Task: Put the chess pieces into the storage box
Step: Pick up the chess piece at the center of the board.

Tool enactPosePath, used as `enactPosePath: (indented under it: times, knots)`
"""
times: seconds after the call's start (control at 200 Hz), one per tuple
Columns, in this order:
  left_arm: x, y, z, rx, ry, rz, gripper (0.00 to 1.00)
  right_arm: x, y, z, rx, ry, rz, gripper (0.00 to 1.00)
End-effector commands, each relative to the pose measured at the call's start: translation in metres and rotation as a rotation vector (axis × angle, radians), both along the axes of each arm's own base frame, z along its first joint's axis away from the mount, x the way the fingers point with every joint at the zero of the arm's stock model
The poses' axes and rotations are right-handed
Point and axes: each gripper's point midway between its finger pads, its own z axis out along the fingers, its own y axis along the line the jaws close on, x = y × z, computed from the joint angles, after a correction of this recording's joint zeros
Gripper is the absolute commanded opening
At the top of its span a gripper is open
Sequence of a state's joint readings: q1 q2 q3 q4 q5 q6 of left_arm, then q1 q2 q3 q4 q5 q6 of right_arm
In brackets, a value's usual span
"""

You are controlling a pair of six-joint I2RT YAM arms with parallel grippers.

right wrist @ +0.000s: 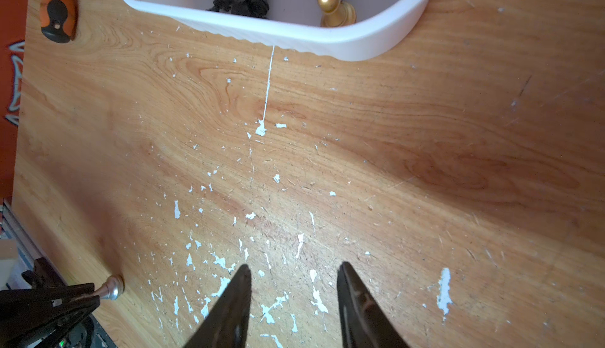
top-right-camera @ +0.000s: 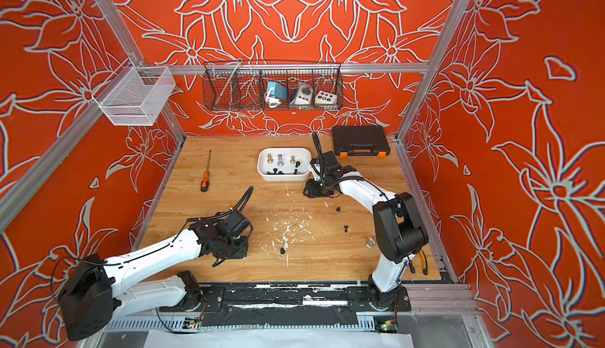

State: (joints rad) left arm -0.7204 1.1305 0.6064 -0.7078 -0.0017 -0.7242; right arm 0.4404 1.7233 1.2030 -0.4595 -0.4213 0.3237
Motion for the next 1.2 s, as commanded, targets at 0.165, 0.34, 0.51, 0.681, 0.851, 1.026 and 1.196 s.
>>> enactPosePath:
  times: [0.165,0.34,0.51,0.681,0.851,1.026,1.196]
  knots:
    - [0.008,-0.004,0.003,0.009,-0.028,-0.021,0.17,0.000,-0.003,-0.007,0.003,0.014,-0.011,0.45]
    - [0.037,-0.017,0.027,0.014,-0.131,-0.060,0.17,0.000,-0.005,-0.004,0.006,0.007,-0.017,0.45]
    - [0.082,-0.045,0.053,-0.011,-0.239,-0.107,0.17,-0.002,-0.010,0.000,0.006,-0.001,-0.027,0.45]
    - [0.144,-0.068,0.082,-0.031,-0.360,-0.135,0.16,-0.005,-0.018,0.004,-0.005,-0.008,-0.041,0.45]
    - [0.211,-0.081,0.112,-0.074,-0.476,-0.116,0.16,-0.010,-0.031,0.006,-0.019,-0.008,-0.069,0.45]
    - [0.272,-0.091,0.137,-0.123,-0.568,-0.087,0.16,-0.014,-0.036,0.004,-0.022,0.002,-0.089,0.45]
    - [0.318,-0.101,0.145,-0.136,-0.602,-0.086,0.16,-0.017,-0.040,0.007,-0.024,0.000,-0.112,0.45]
